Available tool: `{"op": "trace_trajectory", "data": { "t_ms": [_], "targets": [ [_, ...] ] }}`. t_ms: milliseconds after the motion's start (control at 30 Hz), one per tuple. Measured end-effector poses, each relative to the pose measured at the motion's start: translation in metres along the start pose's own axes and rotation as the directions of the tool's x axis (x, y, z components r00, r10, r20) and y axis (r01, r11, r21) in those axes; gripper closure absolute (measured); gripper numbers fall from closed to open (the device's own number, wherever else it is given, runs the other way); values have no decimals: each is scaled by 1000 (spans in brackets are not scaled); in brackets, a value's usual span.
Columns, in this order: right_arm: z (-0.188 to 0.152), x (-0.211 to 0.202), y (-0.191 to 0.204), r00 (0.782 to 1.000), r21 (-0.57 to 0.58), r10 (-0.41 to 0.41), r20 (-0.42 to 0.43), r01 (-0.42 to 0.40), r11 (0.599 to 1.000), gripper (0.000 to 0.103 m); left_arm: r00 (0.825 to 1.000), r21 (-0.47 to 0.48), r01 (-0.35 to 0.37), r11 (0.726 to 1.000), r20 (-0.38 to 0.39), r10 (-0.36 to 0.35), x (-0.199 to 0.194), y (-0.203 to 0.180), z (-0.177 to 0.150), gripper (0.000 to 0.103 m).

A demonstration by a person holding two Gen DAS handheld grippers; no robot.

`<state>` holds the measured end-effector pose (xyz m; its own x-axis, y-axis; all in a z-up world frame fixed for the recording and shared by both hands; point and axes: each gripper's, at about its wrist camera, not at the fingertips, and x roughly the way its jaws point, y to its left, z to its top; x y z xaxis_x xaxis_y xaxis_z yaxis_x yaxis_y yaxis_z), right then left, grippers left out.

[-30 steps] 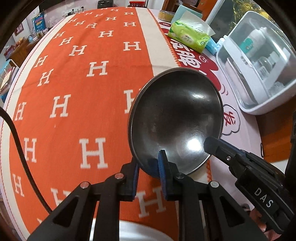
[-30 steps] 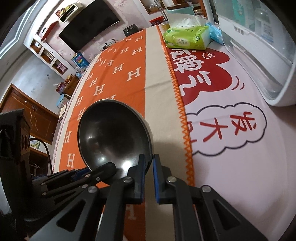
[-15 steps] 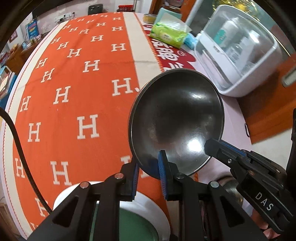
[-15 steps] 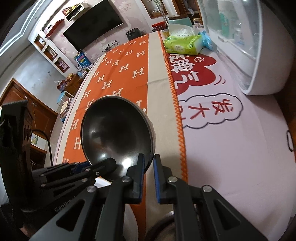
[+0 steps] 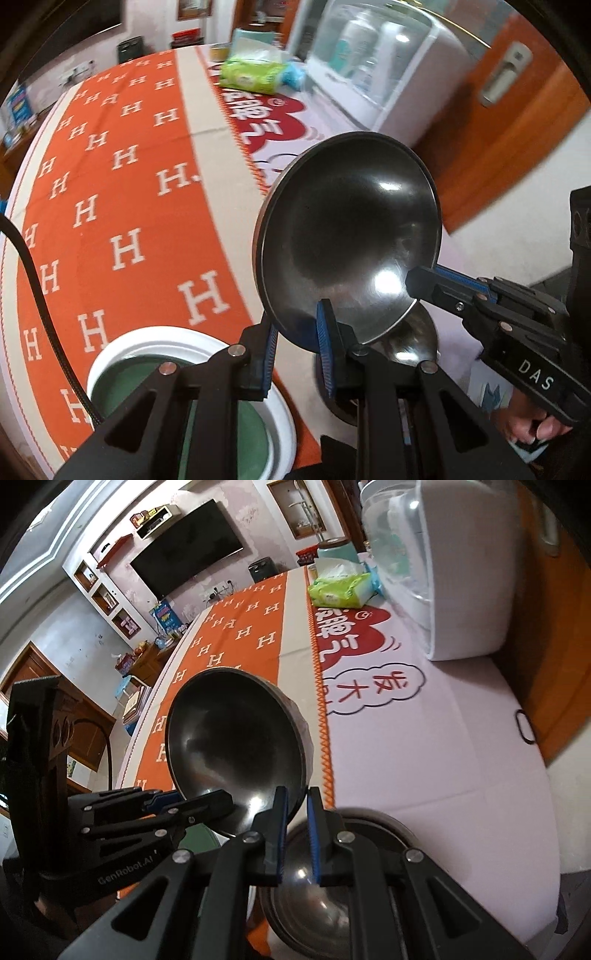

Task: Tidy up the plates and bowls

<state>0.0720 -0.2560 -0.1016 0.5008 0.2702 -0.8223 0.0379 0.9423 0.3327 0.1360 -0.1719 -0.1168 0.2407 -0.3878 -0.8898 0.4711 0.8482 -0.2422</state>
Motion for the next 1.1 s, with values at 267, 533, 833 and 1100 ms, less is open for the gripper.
{"op": "trace_trajectory", "data": {
  "t_ms": [267, 533, 833, 1100],
  "targets": [
    [-21, -25, -18, 1000, -2, -28, -3, 28, 1000, 93, 999, 60, 39, 997, -35, -37, 0, -34, -16, 84],
    [-38, -30, -36, 997, -8, -44, -64, 44, 999, 93, 994, 63, 60, 996, -98, -54, 13, -57, -33, 83],
    [-59, -30, -50, 989, -31, -40, -145, 36, 999, 92, 986, 5, 50, 999, -161, -49, 30, -72, -59, 83],
    [-73, -28, -56, 983, -52, -25, -180, 16, 999, 90, 984, -28, 15, 1000, -176, -20, 36, -75, -75, 80]
  ]
}}
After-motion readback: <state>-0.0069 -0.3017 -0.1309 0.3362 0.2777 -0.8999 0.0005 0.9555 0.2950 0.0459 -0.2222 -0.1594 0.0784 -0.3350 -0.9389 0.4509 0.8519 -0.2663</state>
